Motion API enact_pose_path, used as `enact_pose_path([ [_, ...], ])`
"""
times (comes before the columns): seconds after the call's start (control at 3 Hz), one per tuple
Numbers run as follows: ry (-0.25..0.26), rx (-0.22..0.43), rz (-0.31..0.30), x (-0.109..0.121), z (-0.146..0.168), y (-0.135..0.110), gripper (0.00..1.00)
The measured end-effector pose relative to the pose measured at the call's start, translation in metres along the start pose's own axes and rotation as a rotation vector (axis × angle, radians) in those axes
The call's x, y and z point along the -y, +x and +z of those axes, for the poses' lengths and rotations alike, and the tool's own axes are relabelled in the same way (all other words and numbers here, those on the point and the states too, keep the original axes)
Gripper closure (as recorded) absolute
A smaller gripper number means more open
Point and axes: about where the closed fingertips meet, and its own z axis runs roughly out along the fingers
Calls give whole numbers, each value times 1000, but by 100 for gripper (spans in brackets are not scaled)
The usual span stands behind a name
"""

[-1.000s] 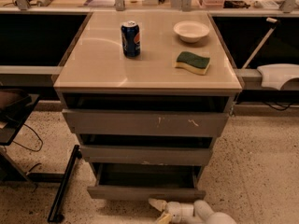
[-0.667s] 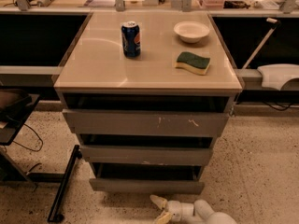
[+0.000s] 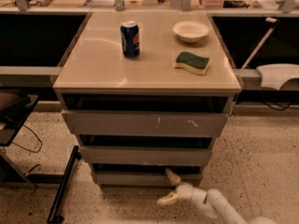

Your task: Close bottom drawer

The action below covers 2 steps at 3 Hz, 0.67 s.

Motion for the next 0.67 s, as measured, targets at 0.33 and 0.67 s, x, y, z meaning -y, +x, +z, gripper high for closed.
enact_pose_path([
  [0.33,80,60,-109,10,0,-47,0],
  [0.67,80,60,-109,10,0,-47,0],
])
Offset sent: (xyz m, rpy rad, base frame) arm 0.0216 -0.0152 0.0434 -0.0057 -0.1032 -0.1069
